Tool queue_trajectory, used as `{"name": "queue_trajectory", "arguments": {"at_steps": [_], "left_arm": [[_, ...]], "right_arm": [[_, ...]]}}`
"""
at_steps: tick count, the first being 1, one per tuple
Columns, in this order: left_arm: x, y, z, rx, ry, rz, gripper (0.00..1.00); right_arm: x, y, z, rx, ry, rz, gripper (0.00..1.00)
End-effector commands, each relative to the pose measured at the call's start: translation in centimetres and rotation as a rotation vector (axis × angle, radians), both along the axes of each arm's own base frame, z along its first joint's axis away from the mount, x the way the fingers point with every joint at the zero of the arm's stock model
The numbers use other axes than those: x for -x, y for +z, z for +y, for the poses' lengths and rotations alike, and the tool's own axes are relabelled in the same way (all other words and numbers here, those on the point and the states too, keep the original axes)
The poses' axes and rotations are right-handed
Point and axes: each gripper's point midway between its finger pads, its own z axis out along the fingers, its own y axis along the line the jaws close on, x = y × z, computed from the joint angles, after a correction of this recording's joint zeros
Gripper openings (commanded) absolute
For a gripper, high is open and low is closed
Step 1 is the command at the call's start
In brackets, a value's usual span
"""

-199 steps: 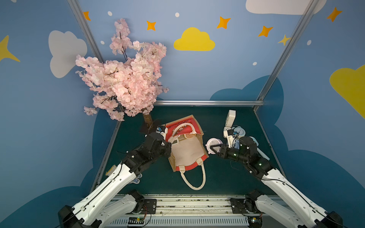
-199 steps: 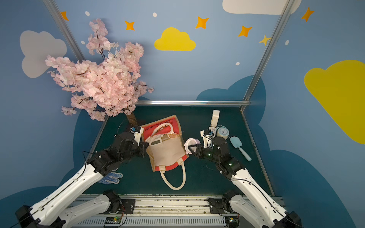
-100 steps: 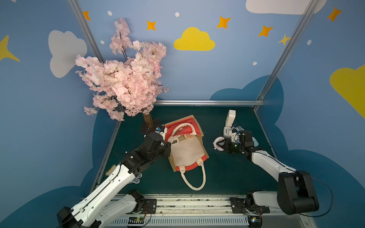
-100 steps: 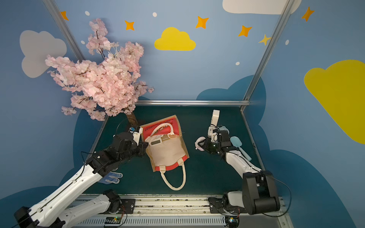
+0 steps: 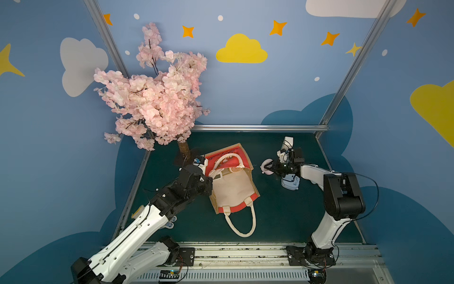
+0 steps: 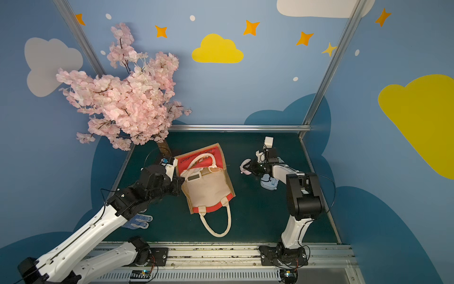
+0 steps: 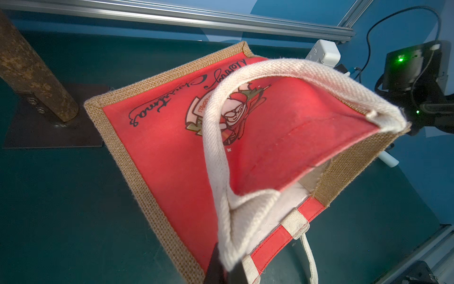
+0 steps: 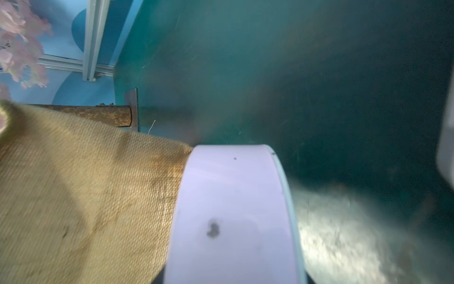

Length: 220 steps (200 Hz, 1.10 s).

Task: Take the alarm clock out of the canvas bag
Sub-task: Place the alarm at the center of the board.

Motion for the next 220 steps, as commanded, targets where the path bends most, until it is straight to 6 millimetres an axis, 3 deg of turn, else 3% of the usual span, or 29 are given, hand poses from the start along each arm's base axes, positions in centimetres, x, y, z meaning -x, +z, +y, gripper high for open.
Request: {"name": "queue_trajectory", "arguments": {"at_steps": [1,99,143,180,220], "left_arm": [[-0.5,0.6,-0.2,0.029,0.010,-0.020,0.05],[-0.5,0.4,-0.1,0.027,0.014,-0.019,0.05],[-0.4,0.6,0.1,0.032,0.019,-0.026,0.06],[-0.4,0.6,0.0,0.036,0.011,-0.022,0.06],[-0.3,0.5,0.0,0.036,0.013,-0.020,0.06]], "right_arm": [[-1.2,0.1,0.1,0.014,0.012,-0.018,0.27],[-5.3,-1.6,0.1,0.042,-0.068,0.034,0.29],[-6.2,-2.5,0.0,0.055,-0.077,0.058,0.31],[-6.2,-3.6,-0.8,0.089,-0.096,0.082,0.38],[-6.2,-3.3,-1.4,0.116,-0.112,0.084,0.51]]}}
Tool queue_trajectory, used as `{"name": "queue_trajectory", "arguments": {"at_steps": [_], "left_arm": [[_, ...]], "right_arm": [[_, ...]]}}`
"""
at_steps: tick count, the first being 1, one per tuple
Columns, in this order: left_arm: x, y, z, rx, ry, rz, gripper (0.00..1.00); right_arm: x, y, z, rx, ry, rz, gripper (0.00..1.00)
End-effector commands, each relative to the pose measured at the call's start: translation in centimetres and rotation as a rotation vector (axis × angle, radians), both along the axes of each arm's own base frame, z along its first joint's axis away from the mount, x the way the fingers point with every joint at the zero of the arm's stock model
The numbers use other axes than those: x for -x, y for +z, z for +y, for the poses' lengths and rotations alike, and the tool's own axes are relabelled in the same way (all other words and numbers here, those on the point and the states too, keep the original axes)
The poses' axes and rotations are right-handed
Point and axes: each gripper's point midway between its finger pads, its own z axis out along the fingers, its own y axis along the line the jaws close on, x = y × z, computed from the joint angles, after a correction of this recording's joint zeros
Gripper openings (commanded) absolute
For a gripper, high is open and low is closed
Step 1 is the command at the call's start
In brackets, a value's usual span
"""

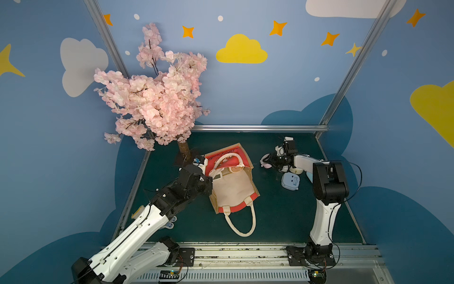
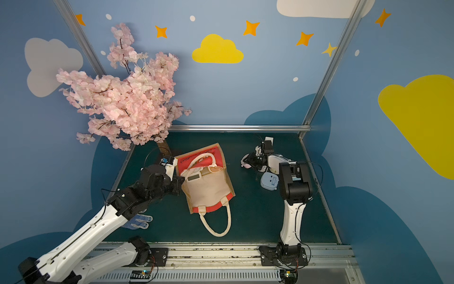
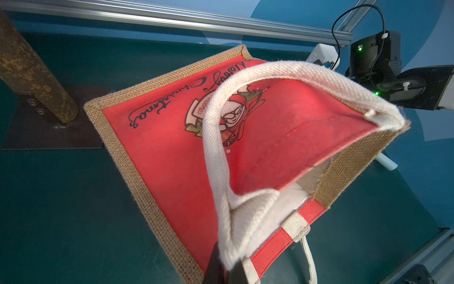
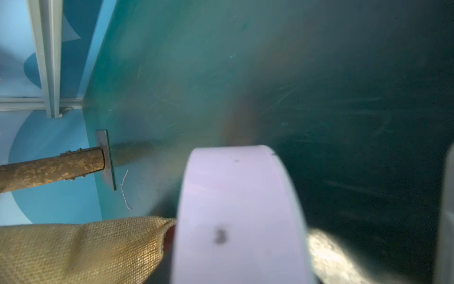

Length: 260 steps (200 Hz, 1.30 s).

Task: Take the alarm clock out of the canvas bag
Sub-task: Place the alarm at the center of the board.

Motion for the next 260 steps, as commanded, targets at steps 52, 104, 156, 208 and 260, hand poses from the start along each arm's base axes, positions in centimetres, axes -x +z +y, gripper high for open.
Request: {"name": "queue_trajectory", "arguments": {"at_steps": [52,104,156,208,260], "left_arm": [[0.0,0.4,0.0,0.031,0.006,-0.013,0.06],[0.1,0.6,0.2,0.032,0.009,-0.018,0.06],[-0.1,0.6,-0.1,0.038,0.003,-0.014,0.06],[0.1,0.7,0.0,0.041,0.005,-0.020,0.06],[0.1,0.6,0.1,0.037,0.007,-0.019,0.06]], "right_arm": [[0.3,0.2,-1.8,0.050,-0.042,0.022,0.58],[0.9,1.3,-2.5,0.051,-0.065,0.033,0.61],[1.3,3.2,-1.8,0.035,-0.048,0.013,0.63],[1.4,2.4,-1.8,0.056,-0.047,0.048,0.58],[1.8,1.9,-1.2,0.073,-0.049,0.069,0.60]]}}
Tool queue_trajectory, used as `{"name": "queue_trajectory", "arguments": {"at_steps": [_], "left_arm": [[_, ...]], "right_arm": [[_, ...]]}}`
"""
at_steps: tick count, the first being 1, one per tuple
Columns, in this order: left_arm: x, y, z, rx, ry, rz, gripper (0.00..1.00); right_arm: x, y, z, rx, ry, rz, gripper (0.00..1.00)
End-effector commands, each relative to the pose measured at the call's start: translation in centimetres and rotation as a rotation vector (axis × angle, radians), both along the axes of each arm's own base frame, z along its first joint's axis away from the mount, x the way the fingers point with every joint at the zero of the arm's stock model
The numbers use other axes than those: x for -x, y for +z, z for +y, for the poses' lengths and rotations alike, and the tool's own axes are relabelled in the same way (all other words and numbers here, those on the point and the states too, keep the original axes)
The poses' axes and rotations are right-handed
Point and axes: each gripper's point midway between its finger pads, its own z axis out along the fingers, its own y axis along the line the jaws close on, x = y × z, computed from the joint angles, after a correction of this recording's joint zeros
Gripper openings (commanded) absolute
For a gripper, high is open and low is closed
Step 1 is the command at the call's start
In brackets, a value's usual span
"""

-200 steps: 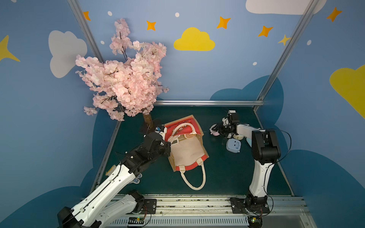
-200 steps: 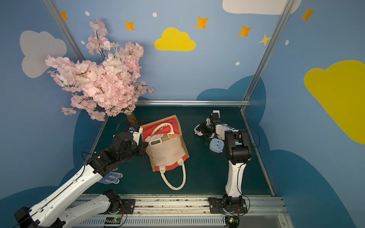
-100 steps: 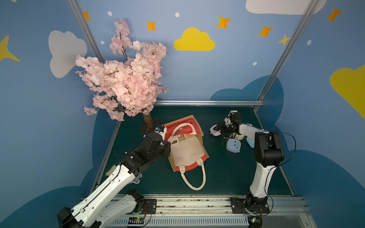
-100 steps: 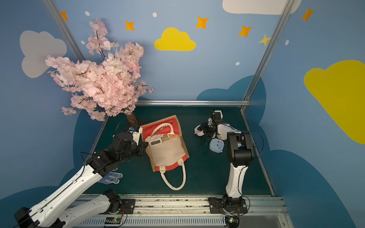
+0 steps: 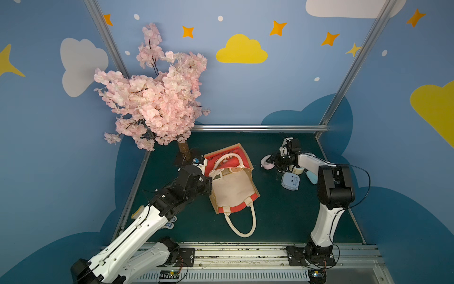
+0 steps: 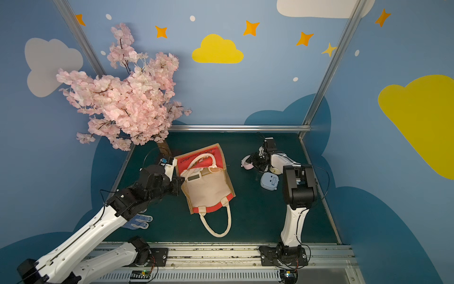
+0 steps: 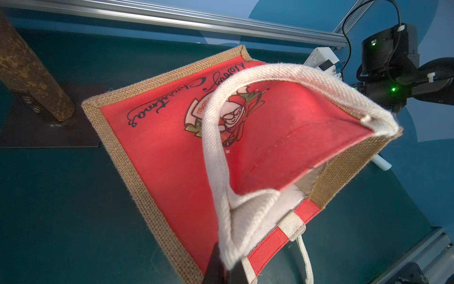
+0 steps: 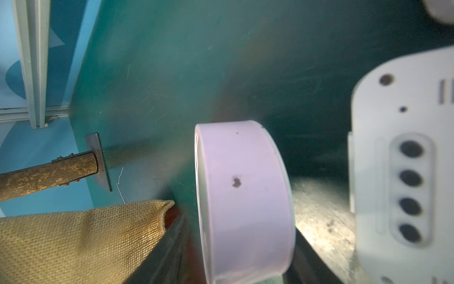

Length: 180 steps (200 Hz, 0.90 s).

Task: Take the alarm clock out of the canvas bag
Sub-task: Place the alarm at the center of the board.

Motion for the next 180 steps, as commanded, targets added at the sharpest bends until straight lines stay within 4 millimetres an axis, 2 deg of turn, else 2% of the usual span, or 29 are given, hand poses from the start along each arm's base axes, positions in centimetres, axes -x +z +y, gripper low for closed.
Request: {"name": "queue_trajectory", "arguments": {"at_steps": [1,51,73,113,147,164,180], "left_arm": [[-0.2,0.4,0.1,0.020,0.011,-0.020,0.06],[-0.1,0.4,0.0,0.025,0.006,-0.020,0.06],[0.0,0.4,0.2,0.021,0.009,-0.021,0.06],[0.1,0.2,0.4,0.028,0.014,-0.029,0.07],[0.0,0.1,-0.1,0.037,-0.002,-0.019,0.06],[0.0,0.4,-0.1,0.039,-0.003,-0.029,0.06],[0.0,0.7,-0.1,0.044,-0.003,-0.038,0.06]], "right_arm": [[-0.1,0.2,0.4,0.024,0.000,0.006,0.60],[0.4,-1.1,0.5,0.049,0.012,0.058,0.57],[0.4,-1.5,0.2,0.068,-0.002,0.076,0.58],[1.8,-1.7,-0.2,0.104,-0.019,0.100,0.61],[2.3,-1.2,-0.3,0.136,-0.024,0.094,0.65],[2.4,-0.6,-0.6,0.152,-0.031,0.089,0.72],[2.5,-0.2,-0.8,0.165,-0.037,0.082,0.73]]}}
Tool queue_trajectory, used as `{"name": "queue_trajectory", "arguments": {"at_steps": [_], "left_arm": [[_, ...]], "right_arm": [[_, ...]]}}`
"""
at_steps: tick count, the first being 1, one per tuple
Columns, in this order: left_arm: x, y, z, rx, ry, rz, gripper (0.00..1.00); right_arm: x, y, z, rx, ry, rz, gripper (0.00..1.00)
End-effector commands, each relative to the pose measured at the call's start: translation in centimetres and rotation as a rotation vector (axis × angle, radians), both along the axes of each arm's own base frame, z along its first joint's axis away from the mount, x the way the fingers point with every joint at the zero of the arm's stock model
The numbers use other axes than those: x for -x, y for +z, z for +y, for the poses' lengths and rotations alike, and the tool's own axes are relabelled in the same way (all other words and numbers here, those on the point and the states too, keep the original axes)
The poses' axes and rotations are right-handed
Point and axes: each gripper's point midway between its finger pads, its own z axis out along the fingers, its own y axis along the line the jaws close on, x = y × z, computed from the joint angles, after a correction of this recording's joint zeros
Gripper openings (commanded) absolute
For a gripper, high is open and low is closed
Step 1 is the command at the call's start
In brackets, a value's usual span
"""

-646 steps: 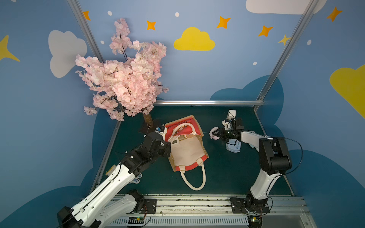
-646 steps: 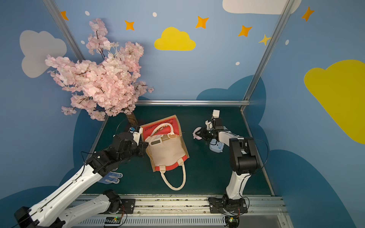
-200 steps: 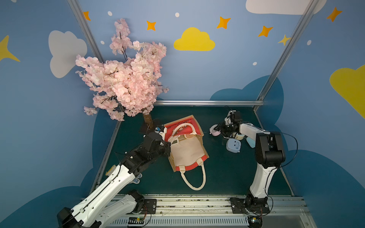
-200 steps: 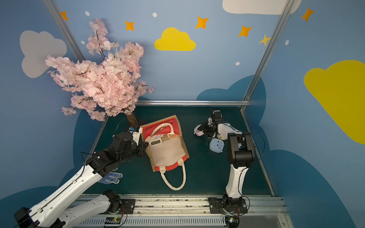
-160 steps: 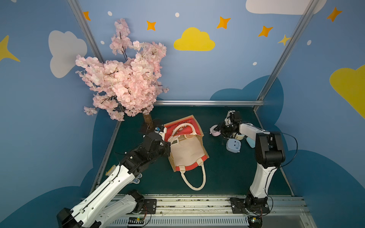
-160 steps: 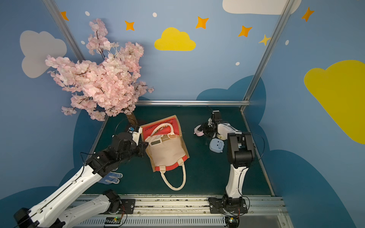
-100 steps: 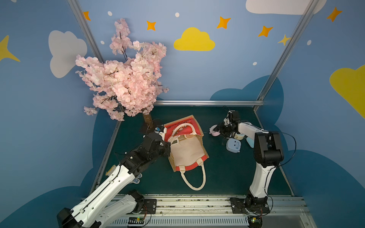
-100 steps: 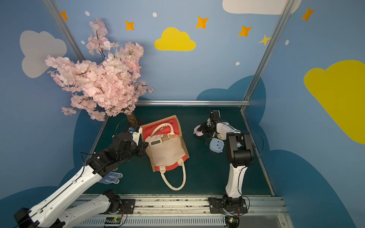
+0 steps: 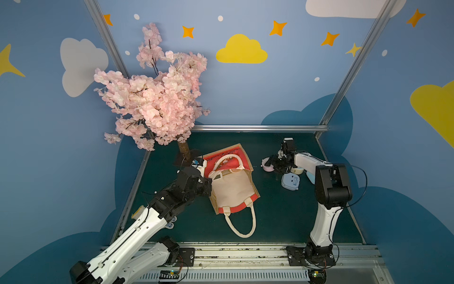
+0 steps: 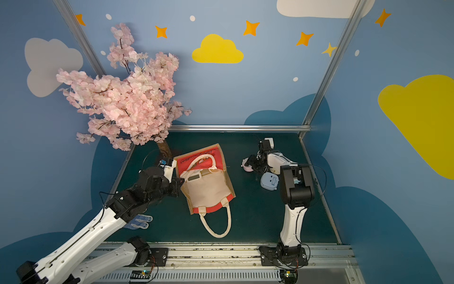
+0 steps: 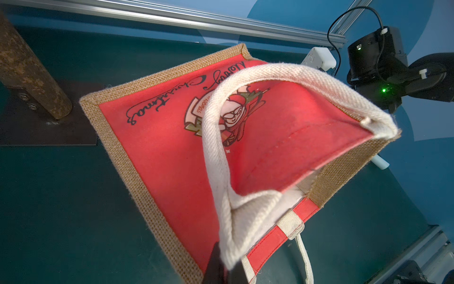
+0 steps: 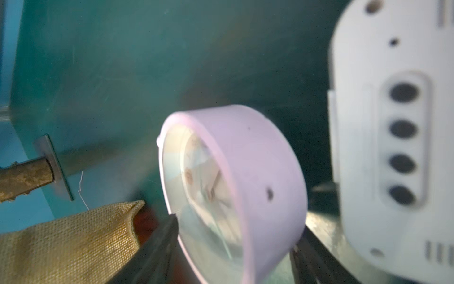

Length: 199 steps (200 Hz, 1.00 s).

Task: Take the alarm clock out of the canvas bag
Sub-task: Place the alarm at the center of the board.

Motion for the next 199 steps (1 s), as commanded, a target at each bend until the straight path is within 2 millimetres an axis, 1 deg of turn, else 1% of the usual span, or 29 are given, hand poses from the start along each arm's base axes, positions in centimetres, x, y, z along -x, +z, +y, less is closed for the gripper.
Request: {"name": "queue_trajectory", "arguments": {"at_steps": [1,47,67,95,122,138,169,199], "left_arm": [[-0.4,1.2,-0.2,0.035,0.001,-0.034,0.06],[-0.5,1.3,-0.4,0.036,-0.005,-0.036,0.06],[-0.5,1.3,-0.4,0.037,-0.003,-0.038,0.06],[-0.6,1.4,-0.2,0.034,0.005,-0.040,0.06],[-0.7,1.4,-0.2,0.035,0.010,-0.039,0.06],[-0.8,1.3,-0.4,0.036,0.005,-0.032,0.06],[-0.9,1.6,-0.4,0.038,0.003,-0.038,0.06],[-0.8,1.8,-0.1,0.035,0.009,-0.048,0.06]], "right_arm": [[0.7,1.5,-0.6,0.042,-0.012,-0.015,0.73],[0.9,2.9,-0.8,0.044,-0.036,-0.041,0.74],[0.8,4.1,-0.4,0.024,-0.027,-0.071,0.74],[1.5,6.0,0.4,0.016,-0.007,-0.126,0.74],[3.1,7.8,0.5,0.059,-0.008,-0.214,0.74],[4.1,9.1,0.6,0.054,-0.013,-0.273,0.74],[6.1,10.9,0.5,0.049,-0.014,-0.373,0.74],[8.4,12.6,1.4,0.071,0.041,-0.485,0.74]]}}
